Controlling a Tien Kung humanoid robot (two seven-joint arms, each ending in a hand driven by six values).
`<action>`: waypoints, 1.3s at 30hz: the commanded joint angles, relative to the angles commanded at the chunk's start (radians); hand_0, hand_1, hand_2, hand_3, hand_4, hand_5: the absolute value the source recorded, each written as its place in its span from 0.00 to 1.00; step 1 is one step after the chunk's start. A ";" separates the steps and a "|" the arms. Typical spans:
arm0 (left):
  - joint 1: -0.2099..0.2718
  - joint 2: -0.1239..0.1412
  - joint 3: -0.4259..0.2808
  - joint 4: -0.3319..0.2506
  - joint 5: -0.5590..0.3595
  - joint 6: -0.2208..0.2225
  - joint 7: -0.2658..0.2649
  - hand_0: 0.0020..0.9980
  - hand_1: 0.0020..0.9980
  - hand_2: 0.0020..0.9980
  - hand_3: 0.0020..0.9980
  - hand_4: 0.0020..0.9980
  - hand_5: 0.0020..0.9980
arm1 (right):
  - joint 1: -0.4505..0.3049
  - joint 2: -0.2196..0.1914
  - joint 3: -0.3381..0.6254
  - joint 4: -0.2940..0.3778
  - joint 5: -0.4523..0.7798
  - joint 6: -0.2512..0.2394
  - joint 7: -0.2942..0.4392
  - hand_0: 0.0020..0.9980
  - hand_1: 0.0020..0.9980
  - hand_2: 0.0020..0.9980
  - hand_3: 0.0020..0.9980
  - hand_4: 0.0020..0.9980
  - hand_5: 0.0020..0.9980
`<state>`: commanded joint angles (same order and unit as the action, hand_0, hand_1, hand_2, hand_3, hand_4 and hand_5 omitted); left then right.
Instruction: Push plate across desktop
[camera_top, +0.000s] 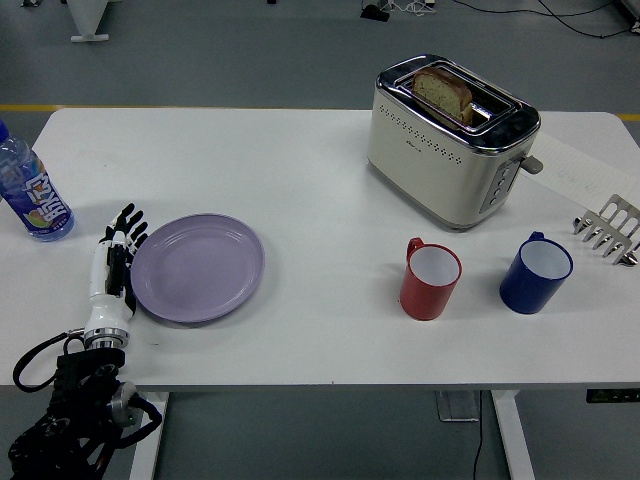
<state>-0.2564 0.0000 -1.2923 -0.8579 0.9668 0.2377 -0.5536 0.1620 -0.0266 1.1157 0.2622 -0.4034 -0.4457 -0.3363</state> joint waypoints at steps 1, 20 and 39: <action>0.000 0.000 0.004 0.000 -0.001 0.000 0.000 0.86 0.87 0.89 0.88 0.49 1.00 | 0.000 0.000 0.001 0.000 -0.001 0.000 0.000 0.55 0.45 0.59 0.58 0.29 0.47; 0.004 0.000 0.054 -0.049 -0.056 -0.001 0.002 0.86 0.87 0.89 0.87 0.49 1.00 | 0.003 -0.001 0.006 -0.001 -0.013 0.003 -0.001 0.55 0.45 0.59 0.58 0.29 0.47; 0.008 0.000 0.106 -0.076 -0.091 -0.002 -0.001 0.86 0.86 0.89 0.87 0.49 1.00 | 0.006 -0.004 0.007 -0.002 -0.014 0.002 0.001 0.55 0.45 0.59 0.58 0.29 0.47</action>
<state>-0.2480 0.0000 -1.1859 -0.9341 0.8757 0.2359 -0.5544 0.1677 -0.0302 1.1225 0.2603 -0.4175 -0.4435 -0.3349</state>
